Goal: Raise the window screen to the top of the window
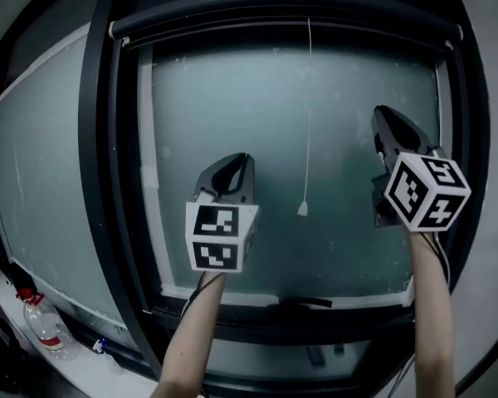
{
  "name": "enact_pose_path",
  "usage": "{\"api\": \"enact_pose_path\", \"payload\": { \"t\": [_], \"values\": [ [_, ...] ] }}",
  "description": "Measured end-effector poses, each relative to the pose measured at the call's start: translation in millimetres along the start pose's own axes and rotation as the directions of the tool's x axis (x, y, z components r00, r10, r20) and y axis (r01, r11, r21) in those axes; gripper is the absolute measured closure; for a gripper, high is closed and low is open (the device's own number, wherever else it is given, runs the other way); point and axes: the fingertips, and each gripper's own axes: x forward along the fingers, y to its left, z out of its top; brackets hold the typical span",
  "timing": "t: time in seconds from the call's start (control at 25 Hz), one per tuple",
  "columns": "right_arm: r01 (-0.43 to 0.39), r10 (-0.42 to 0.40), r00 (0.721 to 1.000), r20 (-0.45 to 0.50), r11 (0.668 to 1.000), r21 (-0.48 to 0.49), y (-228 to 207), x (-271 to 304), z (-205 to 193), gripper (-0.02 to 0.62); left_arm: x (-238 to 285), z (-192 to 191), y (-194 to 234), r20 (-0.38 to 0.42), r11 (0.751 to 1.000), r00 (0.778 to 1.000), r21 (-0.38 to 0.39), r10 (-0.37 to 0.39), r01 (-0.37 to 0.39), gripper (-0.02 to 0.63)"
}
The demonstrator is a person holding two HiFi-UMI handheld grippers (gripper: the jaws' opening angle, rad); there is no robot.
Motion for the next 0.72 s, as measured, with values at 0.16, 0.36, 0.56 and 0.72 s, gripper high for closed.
{"api": "enact_pose_path", "payload": {
  "t": [0.16,0.36,0.56,0.72],
  "values": [
    [0.021,-0.016,0.994,-0.107,0.999,0.047,28.9,-92.3,-91.3,0.566,-66.7,-85.3,-44.3,-0.119,0.997,0.993,-0.083,-0.012,0.002,0.588],
    [0.067,-0.011,0.969,-0.245,0.973,0.223,79.6,-211.8,-192.0,0.574,-178.5,-162.5,-69.7,-0.252,0.973,0.967,-0.218,0.020,-0.077,0.588],
    [0.091,0.041,0.878,-0.477,0.964,0.251,131.4,-342.9,-253.5,0.577,-291.0,-232.3,-133.2,-0.381,0.983,0.924,-0.180,-0.027,-0.045,0.598],
    [0.138,0.065,0.824,-0.563,0.941,0.309,152.5,-399.5,-262.8,0.577,-344.7,-240.6,-145.8,-0.429,0.991,0.903,-0.131,-0.040,-0.018,0.601]
  ]
}}
